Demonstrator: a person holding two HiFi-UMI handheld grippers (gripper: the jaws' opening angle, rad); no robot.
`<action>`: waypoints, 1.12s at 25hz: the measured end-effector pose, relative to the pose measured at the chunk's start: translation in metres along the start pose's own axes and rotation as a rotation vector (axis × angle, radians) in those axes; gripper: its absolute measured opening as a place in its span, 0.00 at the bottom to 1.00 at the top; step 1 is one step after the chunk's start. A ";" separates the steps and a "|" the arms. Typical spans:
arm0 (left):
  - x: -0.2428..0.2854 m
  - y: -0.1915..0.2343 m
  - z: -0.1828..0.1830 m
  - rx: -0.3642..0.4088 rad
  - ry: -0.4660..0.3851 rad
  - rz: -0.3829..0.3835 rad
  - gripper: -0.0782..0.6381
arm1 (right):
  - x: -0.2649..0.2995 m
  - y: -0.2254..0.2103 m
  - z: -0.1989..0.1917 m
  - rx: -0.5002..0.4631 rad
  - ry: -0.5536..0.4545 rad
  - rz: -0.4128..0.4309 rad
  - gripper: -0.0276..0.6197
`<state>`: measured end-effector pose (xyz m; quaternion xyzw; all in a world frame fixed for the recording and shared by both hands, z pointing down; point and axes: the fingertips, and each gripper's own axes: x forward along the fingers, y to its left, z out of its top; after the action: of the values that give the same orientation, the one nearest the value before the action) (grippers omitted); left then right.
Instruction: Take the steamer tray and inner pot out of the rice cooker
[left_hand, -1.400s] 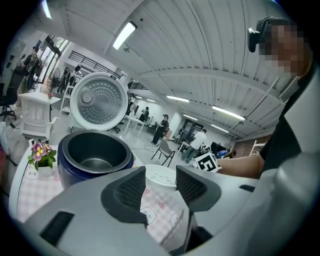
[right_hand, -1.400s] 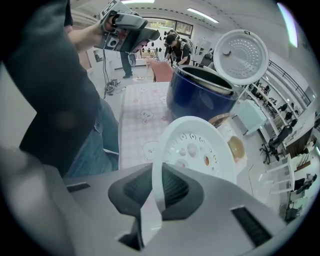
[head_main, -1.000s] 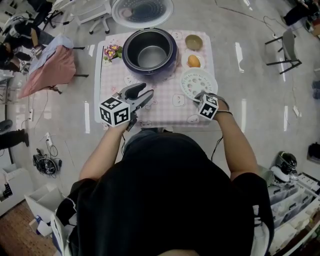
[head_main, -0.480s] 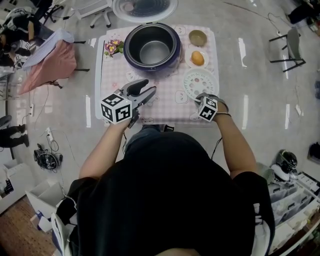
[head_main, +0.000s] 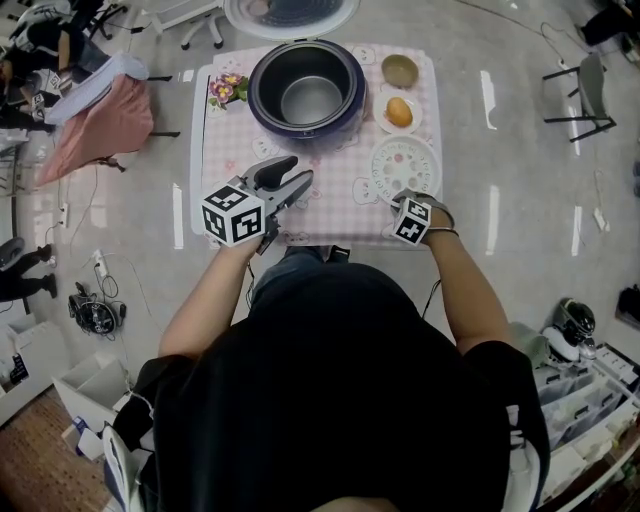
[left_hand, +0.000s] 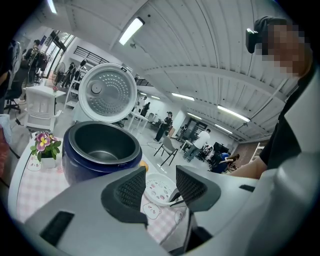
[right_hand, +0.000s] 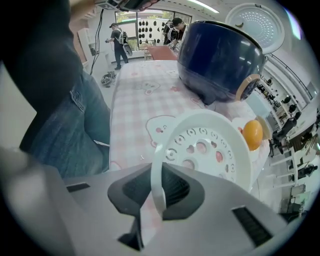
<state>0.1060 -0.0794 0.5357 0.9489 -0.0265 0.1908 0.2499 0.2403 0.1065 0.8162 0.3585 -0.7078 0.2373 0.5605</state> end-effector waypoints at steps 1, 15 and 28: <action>0.000 0.000 0.000 0.000 0.000 -0.001 0.40 | 0.004 0.002 -0.003 0.005 0.009 0.006 0.11; -0.008 0.008 -0.004 -0.012 -0.009 0.005 0.40 | 0.019 0.003 -0.007 0.127 0.047 0.034 0.17; -0.015 0.008 0.004 -0.002 -0.036 0.008 0.40 | -0.064 -0.029 0.045 0.343 -0.194 0.034 0.24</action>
<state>0.0924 -0.0890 0.5309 0.9519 -0.0348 0.1746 0.2494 0.2420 0.0700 0.7412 0.4579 -0.7137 0.3280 0.4164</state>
